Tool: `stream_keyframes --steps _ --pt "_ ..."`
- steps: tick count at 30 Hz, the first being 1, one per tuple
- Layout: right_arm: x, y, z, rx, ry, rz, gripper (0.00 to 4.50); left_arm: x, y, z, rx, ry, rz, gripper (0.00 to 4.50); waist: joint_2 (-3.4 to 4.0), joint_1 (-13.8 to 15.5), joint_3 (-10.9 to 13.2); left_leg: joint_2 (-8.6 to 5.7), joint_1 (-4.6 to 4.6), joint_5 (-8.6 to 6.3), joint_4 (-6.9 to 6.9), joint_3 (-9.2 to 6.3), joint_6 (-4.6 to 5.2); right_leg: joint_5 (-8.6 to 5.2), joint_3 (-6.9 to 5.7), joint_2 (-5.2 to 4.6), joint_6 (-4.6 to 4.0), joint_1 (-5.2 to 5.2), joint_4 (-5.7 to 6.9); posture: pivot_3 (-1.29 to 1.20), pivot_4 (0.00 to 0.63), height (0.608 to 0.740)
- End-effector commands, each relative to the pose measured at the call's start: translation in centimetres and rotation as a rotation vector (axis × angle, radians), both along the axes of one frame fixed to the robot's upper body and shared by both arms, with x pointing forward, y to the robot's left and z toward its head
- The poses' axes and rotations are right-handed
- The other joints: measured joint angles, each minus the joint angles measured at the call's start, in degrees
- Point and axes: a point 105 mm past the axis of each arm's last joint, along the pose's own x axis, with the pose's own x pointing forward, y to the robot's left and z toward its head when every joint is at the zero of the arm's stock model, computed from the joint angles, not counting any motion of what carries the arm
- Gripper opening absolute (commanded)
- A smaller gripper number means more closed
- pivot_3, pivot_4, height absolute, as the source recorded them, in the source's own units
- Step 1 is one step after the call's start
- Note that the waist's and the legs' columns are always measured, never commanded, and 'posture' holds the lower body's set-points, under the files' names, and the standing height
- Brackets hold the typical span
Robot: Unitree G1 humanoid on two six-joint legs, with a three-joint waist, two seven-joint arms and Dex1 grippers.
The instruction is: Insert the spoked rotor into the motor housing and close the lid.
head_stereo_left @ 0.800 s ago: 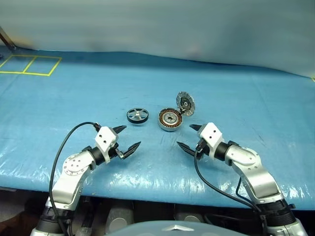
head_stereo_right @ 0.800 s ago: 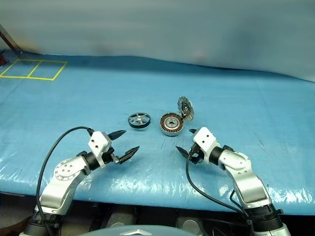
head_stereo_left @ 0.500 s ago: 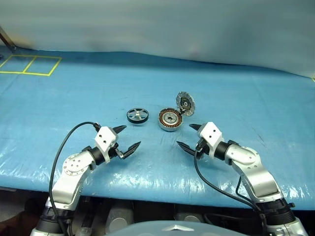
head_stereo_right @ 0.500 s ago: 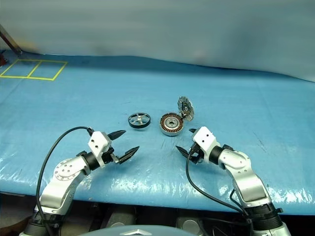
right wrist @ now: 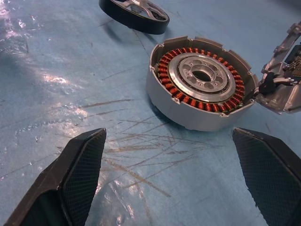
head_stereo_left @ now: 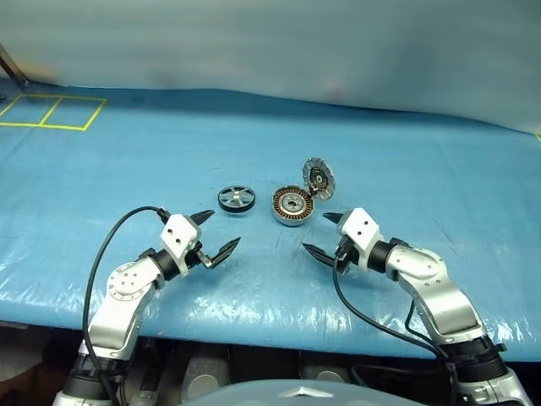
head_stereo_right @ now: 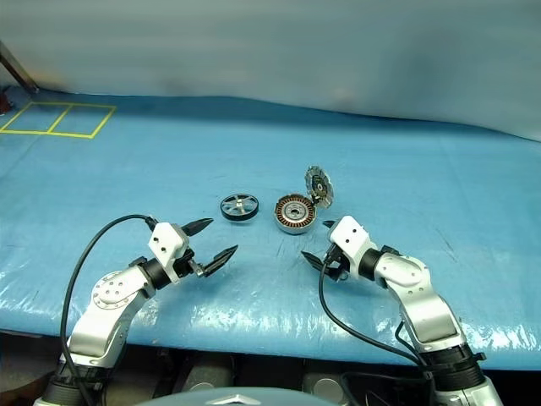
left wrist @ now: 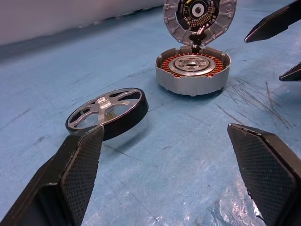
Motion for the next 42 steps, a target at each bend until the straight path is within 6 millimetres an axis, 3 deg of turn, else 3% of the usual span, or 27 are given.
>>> stream_keyframes --steps 1,25,32,36,42 --pt "0.2 0.4 1.1 -0.001 -0.035 0.029 4.5 0.1 -0.1 1.3 -0.018 -0.06 0.001 4.48 0.0 0.0 0.0 0.0 0.0 0.0 0.0 0.0 0.0 0.0 0.0 0.0 0.0 0.0 0.0 0.0 0.15 0.74" --pt "0.6 0.8 0.8 -0.09 -0.023 0.106 4.5 0.2 -0.1 1.3 -0.033 -0.074 0.022 4.48 0.0 0.0 0.0 0.0 0.0 0.0 0.0 0.0 0.0 0.0 0.0 0.0 0.0 0.0 0.0 0.0 0.15 0.74" --pt "1.0 1.9 0.9 -0.384 -0.063 0.32 4.5 0.3 -0.3 1.2 -0.033 -0.072 0.021 4.48 0.01 -0.1 0.0 0.0 0.03 0.0 0.02 0.01 0.0 0.0 0.0 0.0 0.01 0.01 0.01 0.0 0.15 0.74" --pt "2.5 3.4 2.2 -0.52 -0.128 0.464 4.5 0.4 -0.4 1.2 -0.039 -0.077 0.024 4.48 0.02 -0.2 0.0 0.0 0.05 0.0 0.02 0.02 0.0 0.0 0.0 0.0 0.01 0.01 0.02 0.0 0.15 0.74" --pt "4.4 4.0 2.8 -0.639 -0.158 0.558 4.5 -0.1 -0.2 0.9 -0.048 -0.072 0.051 4.48 0.01 0.0 0.0 0.0 0.03 0.0 -0.08 0.01 0.0 0.01 -0.02 0.0 0.01 0.01 -0.04 0.0 0.15 0.74"
